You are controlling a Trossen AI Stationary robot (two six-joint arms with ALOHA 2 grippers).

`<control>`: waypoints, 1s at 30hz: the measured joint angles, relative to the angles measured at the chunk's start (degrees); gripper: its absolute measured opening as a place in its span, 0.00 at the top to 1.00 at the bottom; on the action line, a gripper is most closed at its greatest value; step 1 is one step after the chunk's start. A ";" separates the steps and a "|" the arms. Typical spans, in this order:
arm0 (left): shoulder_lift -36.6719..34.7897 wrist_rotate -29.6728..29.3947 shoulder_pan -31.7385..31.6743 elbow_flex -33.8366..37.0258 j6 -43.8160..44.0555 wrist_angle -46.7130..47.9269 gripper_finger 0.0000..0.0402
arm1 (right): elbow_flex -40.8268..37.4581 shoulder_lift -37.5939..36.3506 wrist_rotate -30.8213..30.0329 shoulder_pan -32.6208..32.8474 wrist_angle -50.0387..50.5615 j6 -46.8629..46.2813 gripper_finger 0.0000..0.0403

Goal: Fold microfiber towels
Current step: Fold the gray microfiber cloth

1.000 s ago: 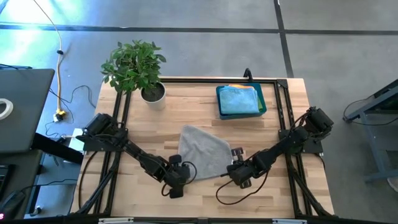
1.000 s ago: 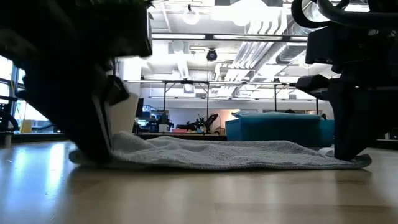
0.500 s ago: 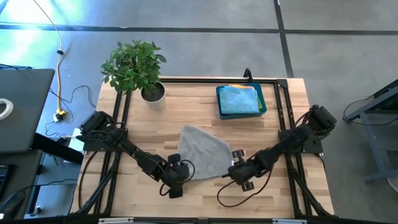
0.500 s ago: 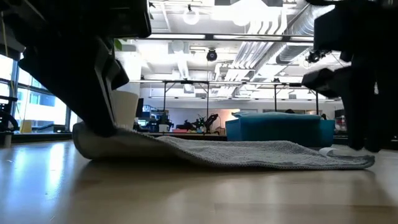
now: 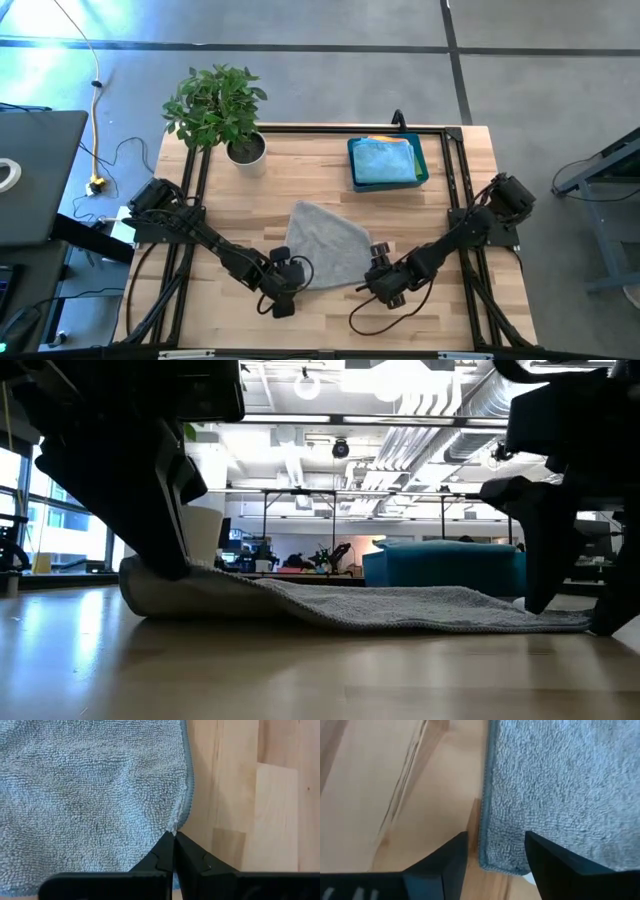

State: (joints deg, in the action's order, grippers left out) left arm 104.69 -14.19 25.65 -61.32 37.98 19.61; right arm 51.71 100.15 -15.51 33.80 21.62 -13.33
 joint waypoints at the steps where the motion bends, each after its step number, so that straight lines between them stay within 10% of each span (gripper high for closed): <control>1: 0.00 0.00 0.02 0.00 0.00 -0.03 1.00 | 0.06 0.17 -0.27 -0.14 -0.05 0.33 0.53; 17: -0.05 0.08 1.50 -0.02 0.92 -0.13 1.00 | 0.13 2.77 5.49 -1.53 -0.88 -3.29 0.97; 30: -0.14 5.77 1.86 -14.38 -1.70 14.16 1.00 | -0.20 -9.12 7.03 -1.07 0.49 -6.25 1.00</control>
State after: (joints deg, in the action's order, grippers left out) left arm 104.55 -8.42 27.51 -75.70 36.28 33.77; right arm 51.51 91.02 -8.48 32.73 22.11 -19.58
